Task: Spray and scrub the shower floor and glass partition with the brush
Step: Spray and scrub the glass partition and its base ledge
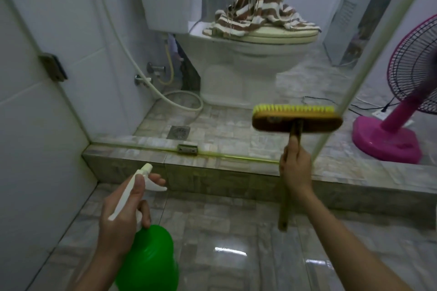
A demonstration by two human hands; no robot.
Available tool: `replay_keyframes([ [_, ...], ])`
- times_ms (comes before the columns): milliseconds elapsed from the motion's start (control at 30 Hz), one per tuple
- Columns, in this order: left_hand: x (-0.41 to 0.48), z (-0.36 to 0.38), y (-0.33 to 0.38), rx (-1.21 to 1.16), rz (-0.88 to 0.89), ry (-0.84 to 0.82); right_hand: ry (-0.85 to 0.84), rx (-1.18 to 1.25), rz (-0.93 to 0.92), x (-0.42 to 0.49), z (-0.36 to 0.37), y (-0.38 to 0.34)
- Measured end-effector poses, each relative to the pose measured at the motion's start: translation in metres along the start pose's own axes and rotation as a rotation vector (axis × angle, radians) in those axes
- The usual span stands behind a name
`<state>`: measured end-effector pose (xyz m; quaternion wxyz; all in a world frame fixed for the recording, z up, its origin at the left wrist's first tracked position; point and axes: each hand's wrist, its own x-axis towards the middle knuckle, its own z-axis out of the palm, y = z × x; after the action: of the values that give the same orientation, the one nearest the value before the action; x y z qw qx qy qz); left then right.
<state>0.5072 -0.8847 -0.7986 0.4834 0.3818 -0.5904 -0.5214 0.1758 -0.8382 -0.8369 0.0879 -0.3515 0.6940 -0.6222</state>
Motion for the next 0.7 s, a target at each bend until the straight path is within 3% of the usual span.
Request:
replay_keyframes([
  [67,0.0,-0.001,0.0,-0.007,-0.001,0.005,-0.026,-0.07,0.066,-0.023,-0.001,0.029],
  [133,0.0,-0.001,0.002,-0.033,-0.012,0.015,-0.039,-0.054,0.06,-0.021,0.004,0.009],
  [333,0.008,0.004,0.012,0.025,-0.022,0.021,-0.027,0.158,-0.206,0.064,0.014,-0.184],
  [400,0.013,0.006,0.02,0.046,0.013,0.001,0.0,0.165,-0.222,0.065,0.013,-0.179],
  [567,0.034,0.011,0.056,0.007,0.059,-0.006,0.021,0.061,0.016,0.01,0.012,-0.07],
  [700,0.049,0.017,0.094,-0.009,0.113,0.011,0.003,0.17,-0.044,0.043,0.021,-0.165],
])
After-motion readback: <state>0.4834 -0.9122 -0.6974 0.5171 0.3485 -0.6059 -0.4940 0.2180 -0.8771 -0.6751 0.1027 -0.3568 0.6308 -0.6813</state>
